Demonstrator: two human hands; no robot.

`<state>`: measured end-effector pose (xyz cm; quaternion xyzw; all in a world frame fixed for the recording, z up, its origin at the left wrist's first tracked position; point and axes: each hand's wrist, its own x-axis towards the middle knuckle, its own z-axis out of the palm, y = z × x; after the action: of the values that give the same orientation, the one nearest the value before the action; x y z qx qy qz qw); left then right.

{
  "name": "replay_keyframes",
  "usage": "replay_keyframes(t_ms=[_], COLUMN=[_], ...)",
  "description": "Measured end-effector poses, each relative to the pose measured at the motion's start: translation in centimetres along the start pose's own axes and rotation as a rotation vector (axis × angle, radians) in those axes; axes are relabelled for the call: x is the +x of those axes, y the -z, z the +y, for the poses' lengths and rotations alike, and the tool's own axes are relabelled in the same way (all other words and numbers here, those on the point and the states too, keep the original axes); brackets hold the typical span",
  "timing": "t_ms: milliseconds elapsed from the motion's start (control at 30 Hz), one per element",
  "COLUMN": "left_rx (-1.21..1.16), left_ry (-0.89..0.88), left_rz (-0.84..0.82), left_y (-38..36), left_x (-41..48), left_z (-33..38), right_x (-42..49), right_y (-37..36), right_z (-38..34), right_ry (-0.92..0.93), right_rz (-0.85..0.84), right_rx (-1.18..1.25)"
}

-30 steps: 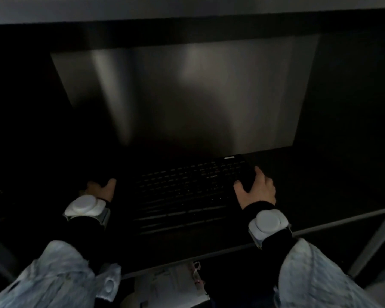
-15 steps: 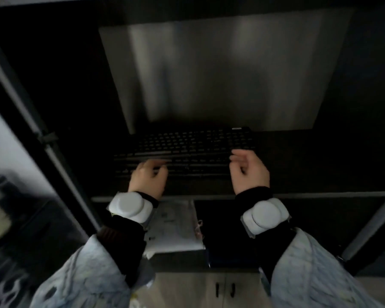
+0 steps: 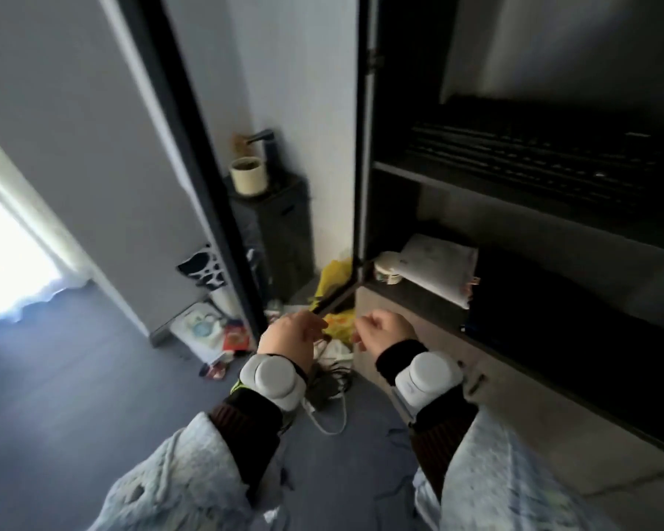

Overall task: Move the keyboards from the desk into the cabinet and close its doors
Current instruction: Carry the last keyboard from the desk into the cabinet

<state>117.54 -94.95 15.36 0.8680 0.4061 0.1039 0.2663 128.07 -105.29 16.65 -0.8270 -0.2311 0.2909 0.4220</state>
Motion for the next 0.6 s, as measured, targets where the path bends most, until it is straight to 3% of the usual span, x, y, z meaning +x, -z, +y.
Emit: replay_keyframes(t_ms=[267, 433, 600], left_rx=[-0.094, -0.084, -0.065], left_ry=[0.389, 0.579, 0.73], left_rz=[0.105, 0.194, 0.301], left_y=[12.0, 21.5, 30.2], left_x=[-12.3, -21.2, -26.9], left_z=[-21.2, -37.1, -49.0], right_x=[-8.9, -16.2, -22.3], right_y=[-22.8, -41.0, -53.5], right_z=[-8.5, -15.2, -21.0], right_ry=[0.194, 0.294, 0.363], right_rz=[-0.349, -0.489, -0.591], right_rx=[-0.159, -0.202, -0.286])
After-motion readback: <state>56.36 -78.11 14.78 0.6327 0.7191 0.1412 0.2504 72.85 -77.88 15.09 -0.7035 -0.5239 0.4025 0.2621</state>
